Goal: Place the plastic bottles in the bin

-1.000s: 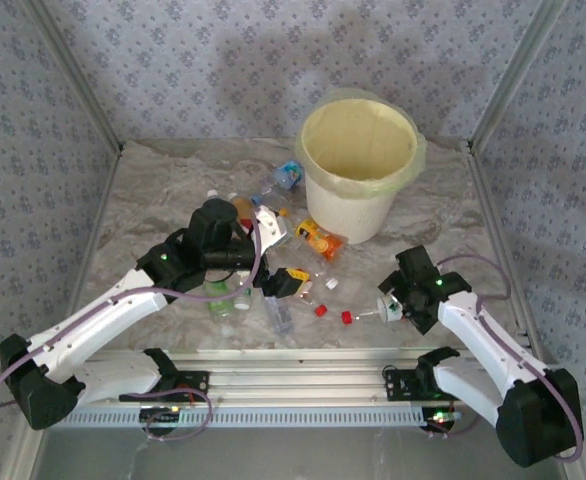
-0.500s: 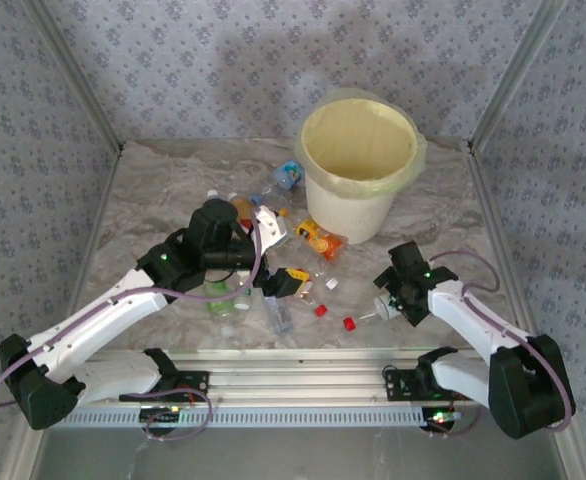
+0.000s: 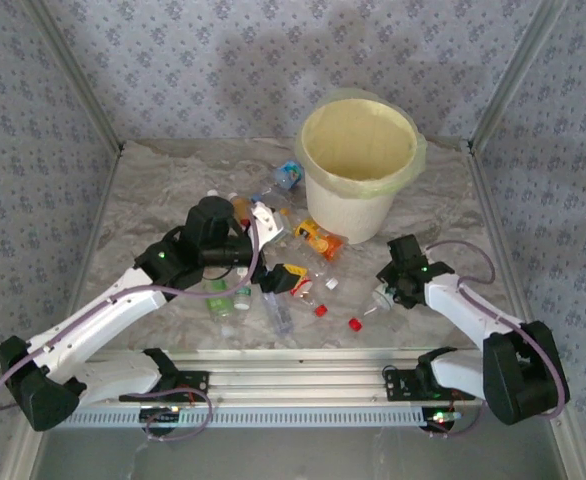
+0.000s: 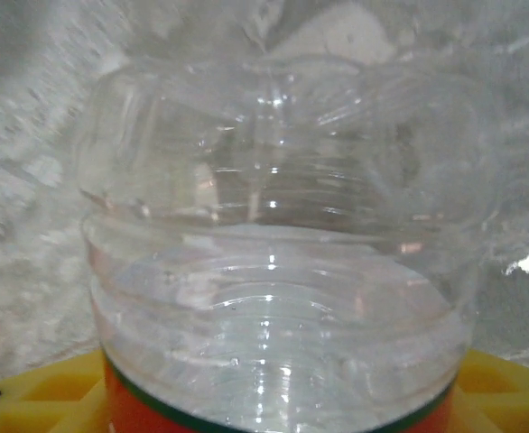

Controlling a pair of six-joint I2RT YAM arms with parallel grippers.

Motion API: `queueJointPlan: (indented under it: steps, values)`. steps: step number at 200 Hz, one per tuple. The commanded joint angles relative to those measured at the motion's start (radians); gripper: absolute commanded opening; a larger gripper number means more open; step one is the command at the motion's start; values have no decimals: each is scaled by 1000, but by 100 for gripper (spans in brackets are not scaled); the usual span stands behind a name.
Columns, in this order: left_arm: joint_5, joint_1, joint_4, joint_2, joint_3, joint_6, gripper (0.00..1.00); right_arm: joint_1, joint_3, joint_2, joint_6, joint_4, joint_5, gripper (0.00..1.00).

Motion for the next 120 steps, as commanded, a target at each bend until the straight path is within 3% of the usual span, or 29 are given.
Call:
queueJointPlan:
  steps: [1, 64, 120]
  values:
    - [34, 29, 14, -14, 39, -16, 100, -26, 50, -57, -111, -8, 50, 58]
    - [71, 104, 42, -17, 38, -50, 100, -65, 209, -247, -317, -111, 161, 53]
    - [69, 133, 49, -32, 38, -61, 100, -48, 508, -256, -483, -175, 261, 53]
